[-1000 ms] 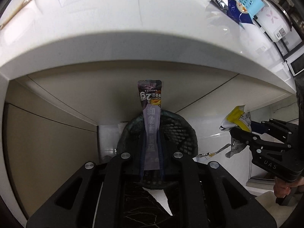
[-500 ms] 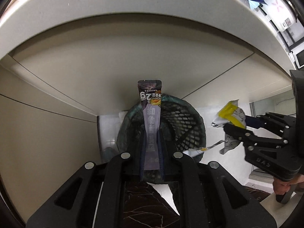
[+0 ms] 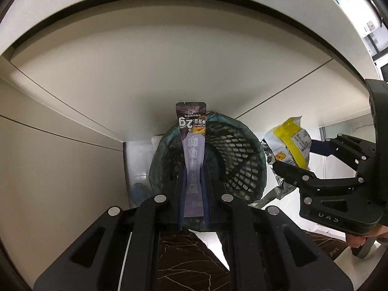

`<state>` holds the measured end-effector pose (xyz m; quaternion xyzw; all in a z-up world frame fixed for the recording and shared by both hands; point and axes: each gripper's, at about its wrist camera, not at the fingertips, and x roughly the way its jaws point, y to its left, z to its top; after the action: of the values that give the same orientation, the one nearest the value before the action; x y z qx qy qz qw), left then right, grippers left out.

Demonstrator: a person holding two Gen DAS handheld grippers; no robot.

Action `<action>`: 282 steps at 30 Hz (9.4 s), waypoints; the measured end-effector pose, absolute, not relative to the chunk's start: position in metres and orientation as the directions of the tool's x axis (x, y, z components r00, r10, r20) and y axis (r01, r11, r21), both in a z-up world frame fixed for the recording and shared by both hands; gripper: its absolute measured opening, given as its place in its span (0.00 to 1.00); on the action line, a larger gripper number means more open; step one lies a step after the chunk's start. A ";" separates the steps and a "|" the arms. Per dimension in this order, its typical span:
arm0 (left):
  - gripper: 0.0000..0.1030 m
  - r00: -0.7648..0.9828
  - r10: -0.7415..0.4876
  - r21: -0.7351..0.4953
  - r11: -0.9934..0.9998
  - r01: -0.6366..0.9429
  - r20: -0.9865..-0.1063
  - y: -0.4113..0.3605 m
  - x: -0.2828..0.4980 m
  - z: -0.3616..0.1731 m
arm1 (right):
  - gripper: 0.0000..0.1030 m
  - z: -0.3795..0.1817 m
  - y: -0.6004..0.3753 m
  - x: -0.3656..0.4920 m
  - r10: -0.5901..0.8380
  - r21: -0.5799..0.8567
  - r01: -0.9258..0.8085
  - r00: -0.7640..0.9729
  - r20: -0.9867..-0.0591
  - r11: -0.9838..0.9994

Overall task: Collect trash
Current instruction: 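Open the right tool to drop the yellow packet while the left tool drops the purple stick, then raise both open tools back over the counter toward the tube and tissue, then grasp the clear plastic tube with the left tool while the right tool grasps the white tissue, then carry the clear tube and white tissue down over the black wastebasket, then open the left tool to drop the clear tube while the right tool drops the tissue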

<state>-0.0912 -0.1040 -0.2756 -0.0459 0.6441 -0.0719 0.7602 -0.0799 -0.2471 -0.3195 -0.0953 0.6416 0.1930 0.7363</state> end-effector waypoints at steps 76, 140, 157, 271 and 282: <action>0.90 0.431 -0.132 -0.070 0.985 0.157 -0.892 -0.154 -0.034 -0.107 | 0.84 -0.104 -0.356 -0.027 0.132 0.061 -0.152 0.518 -0.845 0.987; 0.66 0.282 0.006 0.038 0.993 0.108 -0.959 -0.147 0.194 -0.147 | 0.56 -0.140 -0.341 0.231 0.170 0.158 -0.064 0.361 -0.917 0.985; 0.24 0.309 -0.002 0.022 0.997 0.075 -0.951 -0.159 0.185 -0.128 | 0.09 -0.128 -0.343 0.227 0.230 0.207 -0.101 0.371 -0.900 0.973; 0.24 0.238 -0.091 -0.082 0.995 0.047 -0.967 -0.134 -0.135 -0.260 | 0.10 -0.257 -0.277 -0.103 0.254 0.167 -0.362 0.205 -0.945 0.917; 0.25 0.196 -0.095 -0.074 0.991 0.110 -0.976 -0.157 -0.125 -0.275 | 0.10 -0.253 -0.293 -0.105 0.248 0.171 -0.324 0.215 -0.945 0.931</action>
<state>-0.1253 -0.1572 -0.2750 0.0058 0.6307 -0.0661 0.7732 -0.1054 -0.2930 -0.2532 -0.0317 0.5990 0.1836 0.7788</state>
